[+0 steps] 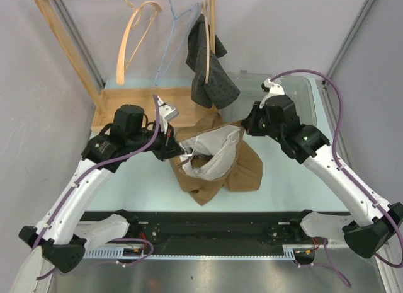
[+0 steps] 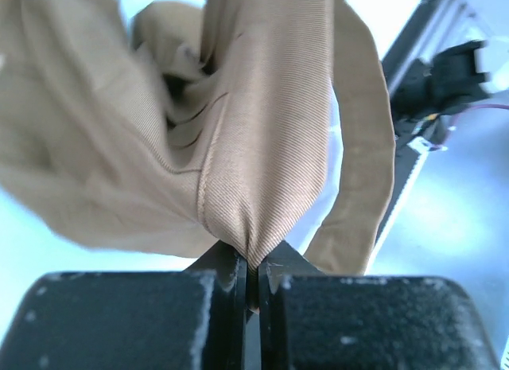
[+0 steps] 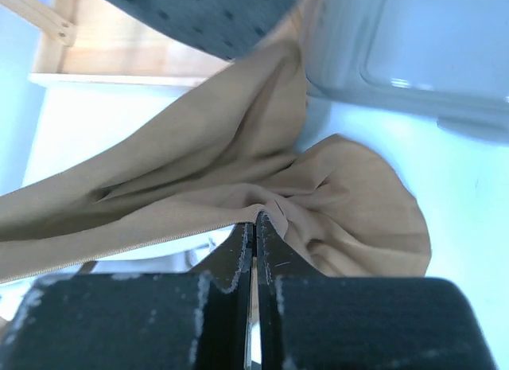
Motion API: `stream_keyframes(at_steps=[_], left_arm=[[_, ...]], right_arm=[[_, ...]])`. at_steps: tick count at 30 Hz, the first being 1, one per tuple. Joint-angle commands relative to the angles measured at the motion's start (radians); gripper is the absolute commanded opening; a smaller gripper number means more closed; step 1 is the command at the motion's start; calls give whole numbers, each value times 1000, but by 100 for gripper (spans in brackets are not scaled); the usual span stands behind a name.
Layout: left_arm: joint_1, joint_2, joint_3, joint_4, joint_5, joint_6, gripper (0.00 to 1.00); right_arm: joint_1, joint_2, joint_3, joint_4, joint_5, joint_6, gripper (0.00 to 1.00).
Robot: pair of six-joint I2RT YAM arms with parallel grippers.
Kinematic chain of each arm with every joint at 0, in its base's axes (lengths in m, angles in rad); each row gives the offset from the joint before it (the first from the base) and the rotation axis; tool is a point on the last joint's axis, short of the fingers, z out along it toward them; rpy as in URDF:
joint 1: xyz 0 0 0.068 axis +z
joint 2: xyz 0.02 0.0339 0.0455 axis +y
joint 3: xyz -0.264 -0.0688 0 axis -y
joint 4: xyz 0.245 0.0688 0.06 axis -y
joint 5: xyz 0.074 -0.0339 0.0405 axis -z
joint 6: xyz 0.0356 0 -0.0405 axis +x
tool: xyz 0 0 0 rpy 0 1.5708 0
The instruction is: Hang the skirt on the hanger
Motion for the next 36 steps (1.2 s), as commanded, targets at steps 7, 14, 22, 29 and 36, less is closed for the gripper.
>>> stream_keyframes(at_steps=[7,14,22,29,36], left_arm=[[12,-74,-42,90,38,-81,0],[15,-73,-441,340,12,-239,0],[27,-3,-527,501,78,-270,0],[32,162,-544,616,25,-335,0],[33,206,-537,561,-29,-313,0]], right_arm=[[-15,101,34,-119,-40,-92,0],[5,157,-88,-50,-23,-76,0],[10,289,-133,45,-9,-60,0],[45,433,-142,96,40,-57,0],[74,378,-153,76,66,-46,0]])
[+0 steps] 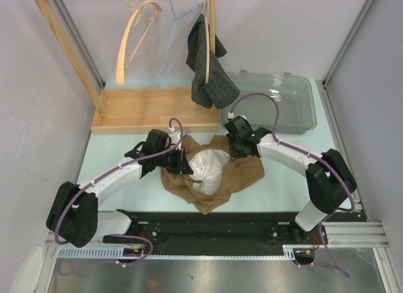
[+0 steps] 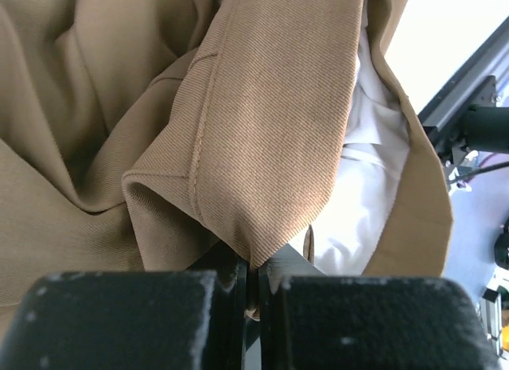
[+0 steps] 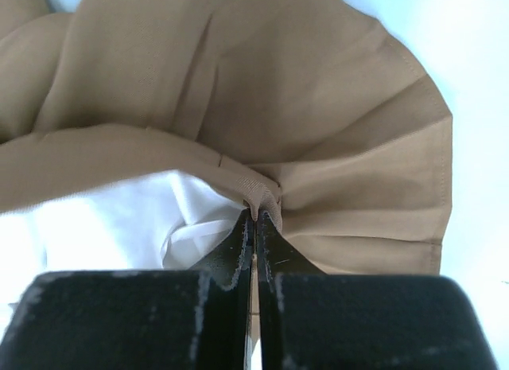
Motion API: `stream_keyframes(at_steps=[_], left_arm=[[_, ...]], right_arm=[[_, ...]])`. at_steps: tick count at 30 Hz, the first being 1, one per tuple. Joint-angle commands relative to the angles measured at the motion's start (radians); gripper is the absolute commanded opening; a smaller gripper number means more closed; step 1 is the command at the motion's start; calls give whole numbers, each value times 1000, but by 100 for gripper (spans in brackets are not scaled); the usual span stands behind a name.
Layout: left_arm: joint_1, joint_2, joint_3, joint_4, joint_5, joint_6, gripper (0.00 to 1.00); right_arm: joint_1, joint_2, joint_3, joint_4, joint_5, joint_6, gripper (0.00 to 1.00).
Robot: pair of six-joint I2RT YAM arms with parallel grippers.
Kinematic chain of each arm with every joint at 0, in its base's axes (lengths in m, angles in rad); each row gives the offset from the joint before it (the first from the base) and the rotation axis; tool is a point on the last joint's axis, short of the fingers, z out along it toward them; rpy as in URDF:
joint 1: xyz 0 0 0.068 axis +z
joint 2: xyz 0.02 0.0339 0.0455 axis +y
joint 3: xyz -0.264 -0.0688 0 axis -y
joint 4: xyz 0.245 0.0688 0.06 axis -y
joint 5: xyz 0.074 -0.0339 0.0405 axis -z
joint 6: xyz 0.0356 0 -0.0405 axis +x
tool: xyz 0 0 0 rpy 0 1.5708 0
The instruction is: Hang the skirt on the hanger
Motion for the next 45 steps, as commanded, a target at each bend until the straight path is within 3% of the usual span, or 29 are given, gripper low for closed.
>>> stream_keyframes(at_steps=[1,2,4,5,7,8,10,11,14,24,29,37,45], left_arm=[[7,-28,34,-11,-69,6,0],[7,-50,46,-23,-91,12,0],[7,-81,83,-67,-128,25,10],[7,-110,98,-98,-161,32,13],[7,-138,140,-129,-195,48,34],[8,-153,152,-158,-230,55,39],[8,-196,189,-184,-258,72,60],[8,-221,201,-205,-286,75,74],[8,-251,264,-258,-324,92,86],[7,-397,526,-285,-643,159,93],[33,-217,783,-318,-670,176,91],[136,66,1075,-249,-498,144,89],[202,438,1482,-279,-433,141,87]], right_arm=[[14,-88,5,12,33,7,0],[12,-105,5,6,32,7,0],[9,-161,5,-1,26,4,6],[5,-181,5,-8,23,5,15],[-2,-235,6,-27,9,7,35],[-5,-253,6,-34,4,7,50],[-14,-302,6,-47,-7,9,63],[-18,-316,6,-48,-19,9,66],[-25,-384,6,-48,-33,15,70],[-23,-477,8,-34,-63,70,70],[-3,-471,8,-25,-66,81,70],[31,-462,8,13,-83,96,70],[35,-433,8,71,-108,79,70]])
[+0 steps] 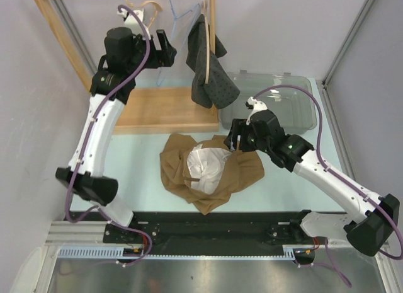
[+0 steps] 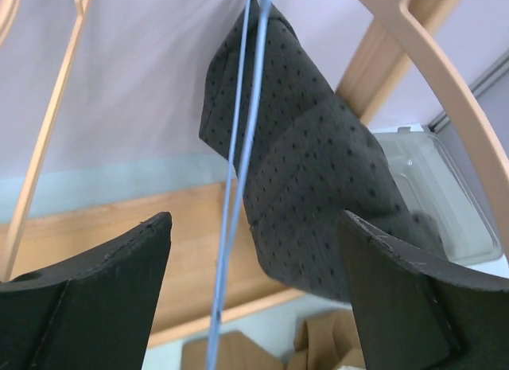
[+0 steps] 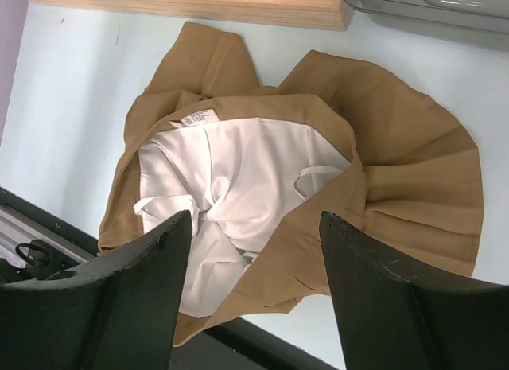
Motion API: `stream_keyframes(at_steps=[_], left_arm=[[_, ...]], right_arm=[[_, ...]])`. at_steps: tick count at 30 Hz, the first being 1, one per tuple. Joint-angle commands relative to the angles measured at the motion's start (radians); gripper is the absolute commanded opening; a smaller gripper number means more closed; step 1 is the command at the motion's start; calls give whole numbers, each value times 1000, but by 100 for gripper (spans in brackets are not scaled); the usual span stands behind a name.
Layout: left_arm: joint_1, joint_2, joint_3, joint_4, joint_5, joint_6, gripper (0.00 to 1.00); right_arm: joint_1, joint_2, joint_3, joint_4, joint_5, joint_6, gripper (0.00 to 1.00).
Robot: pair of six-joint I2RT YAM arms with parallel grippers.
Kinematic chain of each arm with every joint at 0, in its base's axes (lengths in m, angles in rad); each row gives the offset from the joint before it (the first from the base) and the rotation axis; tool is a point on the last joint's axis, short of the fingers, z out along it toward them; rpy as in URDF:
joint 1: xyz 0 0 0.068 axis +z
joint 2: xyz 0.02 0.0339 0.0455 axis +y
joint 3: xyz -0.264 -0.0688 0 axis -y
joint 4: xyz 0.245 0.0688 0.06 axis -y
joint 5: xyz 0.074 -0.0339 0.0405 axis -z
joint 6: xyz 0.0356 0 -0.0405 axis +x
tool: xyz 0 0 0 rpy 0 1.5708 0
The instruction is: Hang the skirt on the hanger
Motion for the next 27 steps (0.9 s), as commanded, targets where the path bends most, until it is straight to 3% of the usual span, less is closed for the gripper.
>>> stream_keyframes(at_steps=[1,5,13,17,18,20,27], left_arm=[[31,115,176,11,70,-4,86],[35,214,265,13,64,1,82],[39,271,272,39,63,18,54],[39,266,273,52,60,33,26],[39,263,273,58,60,35,11],[40,260,284,62,55,35,0],[40,219,289,75,96,56,0]], right_arm=[[0,22,10,72,-20,-12,70],[-13,46,10,95,-28,-25,70],[-49,74,10,120,-59,-22,70],[-57,83,10,126,-71,-17,69],[-57,89,10,127,-73,-16,69],[-57,91,10,127,-73,-11,69],[-55,91,10,109,-62,1,68]])
